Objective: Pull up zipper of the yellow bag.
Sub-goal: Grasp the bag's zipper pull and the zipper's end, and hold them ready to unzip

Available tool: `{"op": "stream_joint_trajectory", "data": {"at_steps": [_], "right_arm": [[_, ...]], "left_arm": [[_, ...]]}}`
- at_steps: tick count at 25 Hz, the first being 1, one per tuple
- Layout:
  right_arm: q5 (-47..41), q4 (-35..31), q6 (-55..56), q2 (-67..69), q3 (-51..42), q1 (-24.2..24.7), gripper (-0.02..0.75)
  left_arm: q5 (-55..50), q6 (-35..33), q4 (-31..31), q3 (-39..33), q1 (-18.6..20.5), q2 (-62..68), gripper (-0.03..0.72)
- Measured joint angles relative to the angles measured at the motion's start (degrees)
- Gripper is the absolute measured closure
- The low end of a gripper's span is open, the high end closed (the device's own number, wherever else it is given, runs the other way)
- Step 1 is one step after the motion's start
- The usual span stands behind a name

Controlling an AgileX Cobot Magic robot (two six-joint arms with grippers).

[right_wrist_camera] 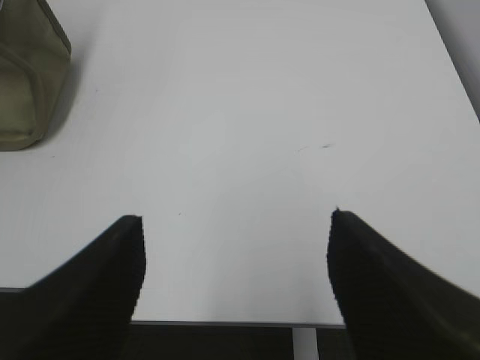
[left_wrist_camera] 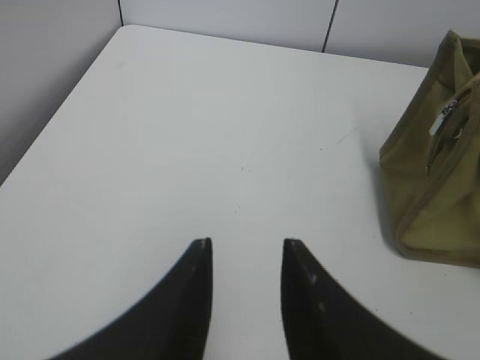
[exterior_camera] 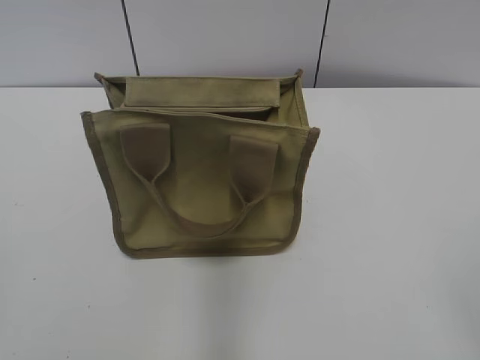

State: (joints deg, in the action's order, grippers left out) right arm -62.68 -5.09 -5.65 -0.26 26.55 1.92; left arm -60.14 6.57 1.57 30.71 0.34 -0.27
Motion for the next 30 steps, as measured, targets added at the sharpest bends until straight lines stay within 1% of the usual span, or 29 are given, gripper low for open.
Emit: {"op": "stream_joint_trajectory", "data": {"at_steps": [30], "right_arm": [[0.00, 0.00, 0.00, 0.00, 0.00, 0.00, 0.160]], "left_arm": [[0.00, 0.00, -0.44, 0.00, 0.00, 0.16, 0.449]]}}
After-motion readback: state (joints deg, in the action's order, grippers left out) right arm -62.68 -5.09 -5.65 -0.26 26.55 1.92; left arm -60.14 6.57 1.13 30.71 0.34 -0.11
